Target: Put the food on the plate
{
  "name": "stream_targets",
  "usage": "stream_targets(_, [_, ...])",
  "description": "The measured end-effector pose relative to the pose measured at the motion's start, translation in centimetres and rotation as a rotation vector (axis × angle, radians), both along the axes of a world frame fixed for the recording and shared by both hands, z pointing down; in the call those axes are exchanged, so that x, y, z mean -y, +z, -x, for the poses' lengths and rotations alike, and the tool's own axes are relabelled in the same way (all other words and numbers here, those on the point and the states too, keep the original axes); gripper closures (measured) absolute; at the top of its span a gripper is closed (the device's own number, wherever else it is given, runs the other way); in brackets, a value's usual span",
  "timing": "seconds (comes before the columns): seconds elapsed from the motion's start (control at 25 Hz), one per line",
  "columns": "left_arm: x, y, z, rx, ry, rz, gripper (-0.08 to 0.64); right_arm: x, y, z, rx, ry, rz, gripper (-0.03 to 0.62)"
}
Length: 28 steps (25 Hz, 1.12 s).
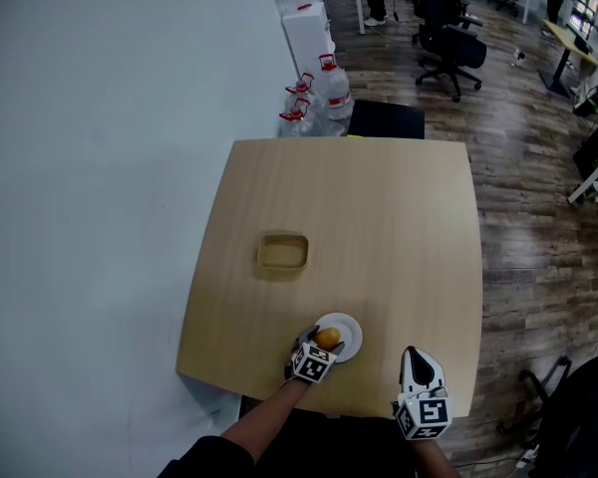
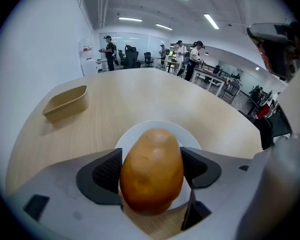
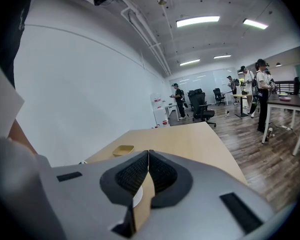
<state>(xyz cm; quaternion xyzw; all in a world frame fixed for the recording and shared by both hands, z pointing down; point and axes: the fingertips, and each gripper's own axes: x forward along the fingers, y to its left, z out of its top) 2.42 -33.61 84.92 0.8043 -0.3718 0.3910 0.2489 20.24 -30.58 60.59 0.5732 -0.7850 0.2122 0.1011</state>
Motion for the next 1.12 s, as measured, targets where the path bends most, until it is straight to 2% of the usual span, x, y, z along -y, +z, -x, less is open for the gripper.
stream_targets(0.2, [0.3,-1.2,-0.8,-0.081,-0.017,-0.022,0.218,0.1,0.0,0.7,-0.002,-0.022,-0.001,0.532])
stream_targets(0.76, [-0.6,-3.5,-0.7,-0.169,-0.038,-0.071,0.215,-0.3,-1.3,2.6,-0.01,-0.059,-0.017,0.532])
stream_targets(1.0, [-0.8,-5.1,-0.5,-0.226,-0.061,-0.061,0.215,-0.5,-1.7,4.1,-0.025,-0.084,-0.023,0.532])
stream_targets(1.12, [-0.9,-6.3,-0.2,-0.254,-0.073,-0.084,0.215,-0.9,-1.9,4.8,-0.03,-0.092,-0.024,0.532])
